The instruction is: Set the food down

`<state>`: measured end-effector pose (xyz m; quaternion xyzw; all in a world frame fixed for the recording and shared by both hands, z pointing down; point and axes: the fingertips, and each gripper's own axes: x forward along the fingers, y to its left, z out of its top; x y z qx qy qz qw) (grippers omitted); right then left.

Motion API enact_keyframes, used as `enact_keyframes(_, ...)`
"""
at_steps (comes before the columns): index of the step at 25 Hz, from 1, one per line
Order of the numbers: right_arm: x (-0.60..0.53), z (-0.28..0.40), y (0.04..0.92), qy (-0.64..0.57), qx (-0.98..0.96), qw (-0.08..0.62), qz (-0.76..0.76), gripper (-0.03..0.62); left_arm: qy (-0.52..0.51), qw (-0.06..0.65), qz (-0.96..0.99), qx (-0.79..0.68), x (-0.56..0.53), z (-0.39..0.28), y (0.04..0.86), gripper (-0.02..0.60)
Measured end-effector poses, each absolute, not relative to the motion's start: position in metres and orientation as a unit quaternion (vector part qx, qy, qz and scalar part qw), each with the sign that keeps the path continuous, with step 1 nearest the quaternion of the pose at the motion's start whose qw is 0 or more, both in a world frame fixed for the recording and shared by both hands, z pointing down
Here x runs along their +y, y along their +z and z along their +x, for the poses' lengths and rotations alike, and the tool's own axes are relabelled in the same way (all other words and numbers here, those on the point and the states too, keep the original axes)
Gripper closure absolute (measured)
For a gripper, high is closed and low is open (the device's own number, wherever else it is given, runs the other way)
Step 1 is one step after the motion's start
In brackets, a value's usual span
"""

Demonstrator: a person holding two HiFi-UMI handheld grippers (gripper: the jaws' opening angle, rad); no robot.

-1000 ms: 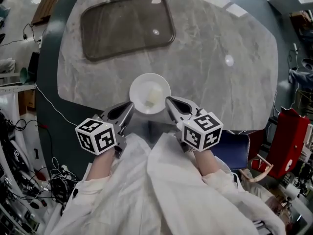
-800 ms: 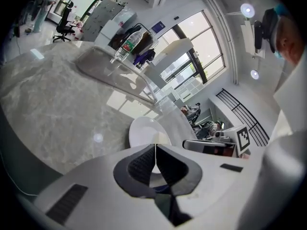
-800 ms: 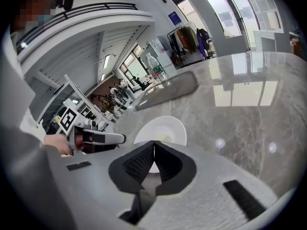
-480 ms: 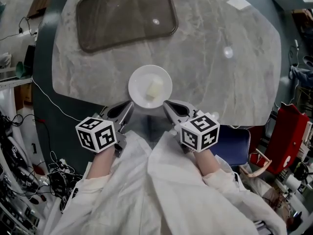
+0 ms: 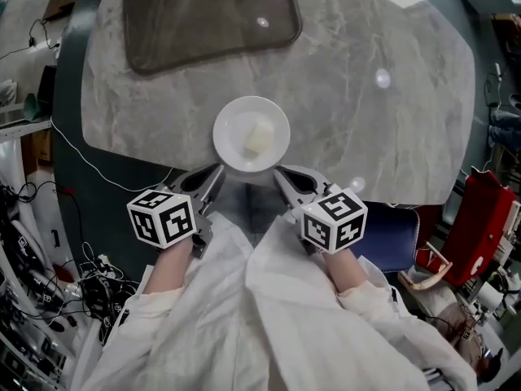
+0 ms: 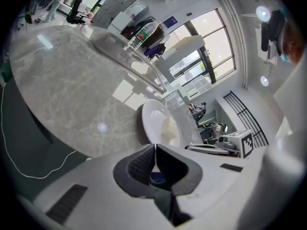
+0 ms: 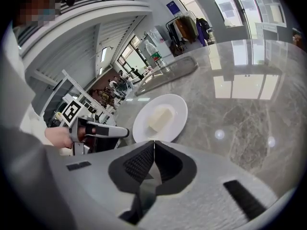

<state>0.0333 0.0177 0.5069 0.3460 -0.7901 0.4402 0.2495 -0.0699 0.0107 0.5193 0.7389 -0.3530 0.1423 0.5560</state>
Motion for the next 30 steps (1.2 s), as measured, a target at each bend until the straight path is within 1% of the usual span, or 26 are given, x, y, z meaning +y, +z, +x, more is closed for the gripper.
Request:
enact_keyframes(10, 0.020, 0.037, 0.518, 0.481, -0.770, 0.230, 0.350, 0.591, 0.136, 0.579, 0.725, -0.346, 0.012, -0.062, 0.528, 0.563)
enact_keyframes(14, 0.023, 0.032, 0.521, 0.492, -0.770, 0.233, 0.333, 0.590, 0.142, 0.585, 0.722, -0.340, 0.015, -0.060, 0.530, 0.561)
enact_keyframes(22, 0.018, 0.040, 0.523, 0.492, -0.762, 0.237, 0.347, 0.586, 0.143, 0.588, 0.716, -0.347, 0.012, -0.060, 0.530, 0.555)
enact_keyframes(23, 0.018, 0.041, 0.523, 0.493, -0.762, 0.237, 0.347, 0.564, 0.142, 0.589, 0.716, -0.347, 0.012, -0.060, 0.529, 0.554)
enact_keyframes(24, 0.018, 0.041, 0.523, 0.496, -0.761, 0.236, 0.346, 0.507, 0.140, 0.589, 0.716, -0.346, 0.012, -0.060, 0.529, 0.549)
enact_keyframes(25, 0.017, 0.040, 0.524, 0.498, -0.759, 0.235, 0.346, 0.494, 0.138, 0.591, 0.716, -0.345, 0.012, -0.059, 0.528, 0.538)
enact_keyframes(28, 0.015, 0.042, 0.524, 0.502, -0.755, 0.233, 0.353, 0.494, 0.133, 0.594, 0.716, -0.342, 0.011, -0.056, 0.525, 0.487)
enact_keyframes(30, 0.011, 0.046, 0.523, 0.499, -0.753, 0.229, 0.363, 0.494, 0.134, 0.593, 0.715, -0.345, 0.010, -0.055, 0.523, 0.472)
